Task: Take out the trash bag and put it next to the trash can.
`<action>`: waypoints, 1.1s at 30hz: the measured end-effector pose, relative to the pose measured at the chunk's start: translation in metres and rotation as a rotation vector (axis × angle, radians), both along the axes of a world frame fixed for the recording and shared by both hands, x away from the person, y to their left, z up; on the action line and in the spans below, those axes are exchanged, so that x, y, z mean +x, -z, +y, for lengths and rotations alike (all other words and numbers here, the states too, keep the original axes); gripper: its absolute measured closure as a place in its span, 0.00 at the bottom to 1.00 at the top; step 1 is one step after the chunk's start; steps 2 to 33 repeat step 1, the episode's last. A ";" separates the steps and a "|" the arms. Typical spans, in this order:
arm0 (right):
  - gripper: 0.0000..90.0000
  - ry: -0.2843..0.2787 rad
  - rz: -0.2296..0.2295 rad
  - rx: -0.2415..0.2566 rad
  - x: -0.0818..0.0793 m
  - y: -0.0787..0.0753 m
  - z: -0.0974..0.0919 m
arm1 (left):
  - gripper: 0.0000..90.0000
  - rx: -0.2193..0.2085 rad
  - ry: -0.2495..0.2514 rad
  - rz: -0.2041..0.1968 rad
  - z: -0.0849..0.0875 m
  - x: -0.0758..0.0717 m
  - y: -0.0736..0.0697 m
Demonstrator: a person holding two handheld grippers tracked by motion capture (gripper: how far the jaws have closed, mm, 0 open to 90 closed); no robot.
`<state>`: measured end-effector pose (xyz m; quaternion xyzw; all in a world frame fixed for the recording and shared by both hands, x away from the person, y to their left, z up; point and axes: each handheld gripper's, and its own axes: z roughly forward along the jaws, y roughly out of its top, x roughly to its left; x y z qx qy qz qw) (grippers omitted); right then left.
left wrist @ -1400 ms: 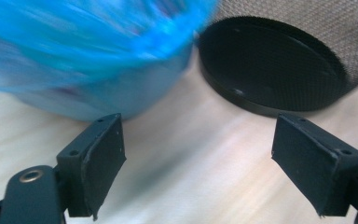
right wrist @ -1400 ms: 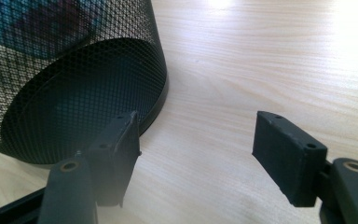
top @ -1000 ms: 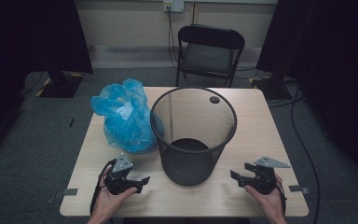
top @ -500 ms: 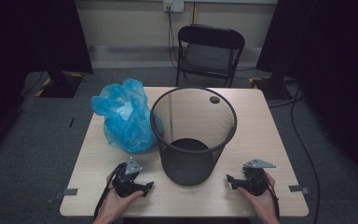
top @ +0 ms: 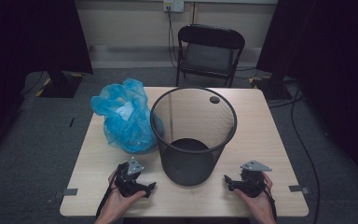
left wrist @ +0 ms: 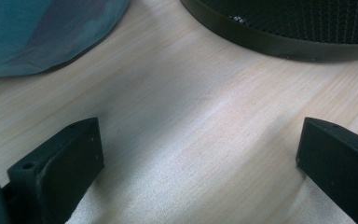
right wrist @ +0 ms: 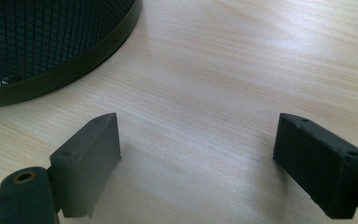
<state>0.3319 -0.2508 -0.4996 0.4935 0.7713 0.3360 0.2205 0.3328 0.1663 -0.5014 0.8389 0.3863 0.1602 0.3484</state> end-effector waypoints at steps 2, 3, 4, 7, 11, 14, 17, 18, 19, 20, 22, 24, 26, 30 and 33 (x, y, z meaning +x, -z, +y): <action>0.15 0.000 0.000 0.000 0.000 0.000 0.000 | 0.00 -0.001 0.000 0.000 0.000 0.000 0.000; 0.15 0.000 0.000 0.000 0.000 0.000 0.000 | 0.00 -0.001 0.000 0.000 0.000 0.000 0.000; 0.15 0.000 0.000 0.000 0.000 0.000 0.000 | 0.00 -0.001 0.000 0.000 0.000 0.000 0.000; 0.15 0.000 0.000 0.000 0.000 0.000 0.000 | 0.00 -0.001 0.000 0.000 0.000 0.000 0.000; 0.15 0.000 0.000 0.000 0.000 0.000 0.000 | 0.00 -0.001 0.000 0.000 0.000 0.000 0.000; 0.15 0.000 0.000 0.000 0.000 0.000 0.000 | 0.00 -0.001 0.000 0.000 0.000 0.000 0.000; 0.15 0.000 0.000 0.000 0.000 0.000 0.000 | 0.00 -0.001 0.000 0.000 0.000 0.000 0.000; 0.15 0.000 0.000 0.000 0.000 0.000 0.000 | 0.00 -0.001 0.000 0.000 0.000 0.000 0.000; 0.15 0.000 0.000 0.000 0.000 0.000 0.000 | 0.00 -0.001 0.000 0.000 0.000 0.000 0.000; 0.15 0.000 0.000 0.000 0.000 0.000 0.000 | 0.00 -0.001 0.000 0.000 0.000 0.000 0.000; 0.15 0.000 0.000 0.000 0.000 0.000 0.000 | 0.00 -0.001 0.000 0.000 0.000 0.000 0.000; 0.15 0.000 0.000 0.000 0.000 0.000 0.000 | 0.00 -0.001 0.000 0.000 0.000 0.000 0.000; 0.15 0.000 0.000 0.000 0.000 0.000 0.000 | 0.00 -0.001 0.000 0.000 0.000 0.000 0.000; 0.15 0.000 0.000 0.000 0.000 0.000 0.000 | 0.00 -0.001 0.000 0.000 0.000 0.000 0.000; 0.15 0.000 0.000 0.000 0.000 0.000 0.000 | 0.00 -0.001 0.000 0.000 0.000 0.000 0.000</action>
